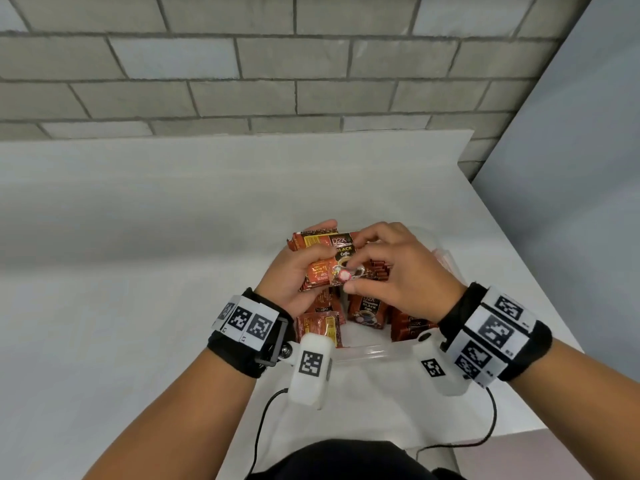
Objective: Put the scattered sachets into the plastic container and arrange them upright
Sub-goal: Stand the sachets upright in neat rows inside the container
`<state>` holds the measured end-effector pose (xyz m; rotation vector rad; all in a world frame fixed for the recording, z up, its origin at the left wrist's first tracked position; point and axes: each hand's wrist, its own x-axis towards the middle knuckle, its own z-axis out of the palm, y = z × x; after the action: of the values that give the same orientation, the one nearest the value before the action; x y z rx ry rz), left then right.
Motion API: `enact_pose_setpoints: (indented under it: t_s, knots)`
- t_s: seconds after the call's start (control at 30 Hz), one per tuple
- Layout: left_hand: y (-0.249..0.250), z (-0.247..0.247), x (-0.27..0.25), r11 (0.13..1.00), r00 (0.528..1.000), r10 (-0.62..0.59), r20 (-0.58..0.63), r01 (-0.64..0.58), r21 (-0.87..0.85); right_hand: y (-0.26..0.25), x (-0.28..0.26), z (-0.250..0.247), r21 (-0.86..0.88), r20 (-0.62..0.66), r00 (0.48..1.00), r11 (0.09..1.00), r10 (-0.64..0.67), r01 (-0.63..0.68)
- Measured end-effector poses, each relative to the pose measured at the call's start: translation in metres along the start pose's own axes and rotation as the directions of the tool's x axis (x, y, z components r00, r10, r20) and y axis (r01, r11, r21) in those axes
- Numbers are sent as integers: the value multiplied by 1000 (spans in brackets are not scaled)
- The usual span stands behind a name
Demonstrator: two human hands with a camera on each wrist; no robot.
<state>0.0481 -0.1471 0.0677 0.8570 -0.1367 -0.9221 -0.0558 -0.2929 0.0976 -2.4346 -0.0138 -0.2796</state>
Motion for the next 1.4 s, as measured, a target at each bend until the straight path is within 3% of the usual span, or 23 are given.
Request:
enact_pose_setpoints:
  t_s: [0.07,0.13,0.27,0.37,0.5,0.67,0.83,1.13,1.4]
  knots:
    - [0,-1,0,999,1000,22,12,-22,47,0,4,-6,14,-93,995,999,46,-45]
    - [0,-1,-2,993,999,36,32,-40,115,-1,8,-11,-16,-94,989,993,116,-118]
    - [1,3,-4,976,997,42,64,-55,213,-5,18,-13,28,57,967,968,247,-249]
    - [7,-2,-3,978,998,57,3,-56,201,-3,17,-21,23,123,946,952,300,-305]
    - [21,-18,3,990,993,65,-102,-51,132,-1,7,-17,-109,326,857,916,400,-386]
    - [25,-27,7,994,994,41,-101,-31,100,6,7,5,-432,429,777,860,460,-271]
    - [23,-29,8,994,995,23,-100,-12,106,14,11,14,-569,438,764,804,475,-173]
    - [24,-34,10,993,996,-1,-90,12,118,16,13,26,-719,472,692,692,546,-56]
    - [21,-38,9,994,996,-13,-87,22,103,20,24,20,-741,447,703,669,553,-56]
